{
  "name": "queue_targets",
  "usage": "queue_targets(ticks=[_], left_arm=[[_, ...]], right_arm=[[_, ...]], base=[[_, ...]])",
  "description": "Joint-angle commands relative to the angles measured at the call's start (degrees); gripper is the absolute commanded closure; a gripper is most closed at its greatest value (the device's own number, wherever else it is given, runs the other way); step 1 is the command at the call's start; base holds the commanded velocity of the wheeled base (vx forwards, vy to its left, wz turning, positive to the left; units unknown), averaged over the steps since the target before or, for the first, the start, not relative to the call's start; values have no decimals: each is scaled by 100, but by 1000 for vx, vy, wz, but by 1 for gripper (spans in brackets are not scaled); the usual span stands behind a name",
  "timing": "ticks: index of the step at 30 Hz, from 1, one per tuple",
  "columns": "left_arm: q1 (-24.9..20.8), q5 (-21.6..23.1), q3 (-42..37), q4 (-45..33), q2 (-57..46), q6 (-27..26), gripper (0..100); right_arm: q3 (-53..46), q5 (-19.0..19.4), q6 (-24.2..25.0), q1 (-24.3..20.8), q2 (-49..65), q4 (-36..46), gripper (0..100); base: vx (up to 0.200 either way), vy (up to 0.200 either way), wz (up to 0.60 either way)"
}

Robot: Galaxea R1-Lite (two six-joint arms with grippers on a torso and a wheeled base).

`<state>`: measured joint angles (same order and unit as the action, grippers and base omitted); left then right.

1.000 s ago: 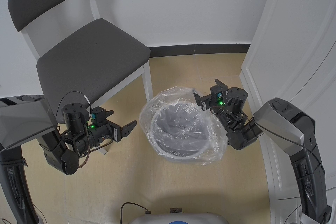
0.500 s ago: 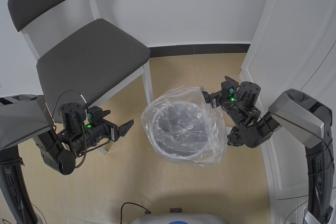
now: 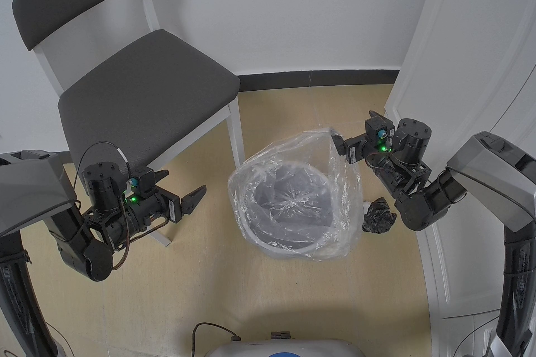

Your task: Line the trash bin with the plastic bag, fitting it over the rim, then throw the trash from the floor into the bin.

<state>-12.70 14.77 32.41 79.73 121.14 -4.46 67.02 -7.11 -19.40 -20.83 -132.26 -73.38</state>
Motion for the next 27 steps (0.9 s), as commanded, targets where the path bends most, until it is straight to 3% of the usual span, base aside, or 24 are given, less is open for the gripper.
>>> queue_targets(ticks=[1, 7, 11, 12, 14, 17, 22, 27], left_arm=[[-22, 8, -33, -71, -90, -2, 0], [13, 8, 81, -186, 77, 16, 0], [-22, 17, 98, -186, 191, 16, 0], [-48, 17, 116, -168, 261, 24, 0], [-189, 25, 107, -124, 358, 59, 0], [-382, 25, 72, -124, 411, 77, 0], [-760, 8, 344, -27, 736, 297, 0], [-1068, 8, 1179, -194, 1123, 429, 0]], right_arm=[[-84, -1, -3, -70, 7, 43, 0], [206, 43, 507, -290, -389, 438, 0], [513, 104, 1509, -430, -547, 1203, 0], [654, 139, 1957, -422, -521, 1581, 0], [839, 350, 2669, -342, -380, 2170, 0], [927, 684, 3240, -193, -178, 2671, 0], [1014, 851, 3478, -52, -116, 2969, 0], [953, 851, 3495, -17, -107, 3145, 0]], base=[[0, 0, 0], [0, 0, 0], [0, 0, 0], [0, 0, 0], [0, 0, 0], [0, 0, 0], [0, 0, 0], [0, 0, 0]])
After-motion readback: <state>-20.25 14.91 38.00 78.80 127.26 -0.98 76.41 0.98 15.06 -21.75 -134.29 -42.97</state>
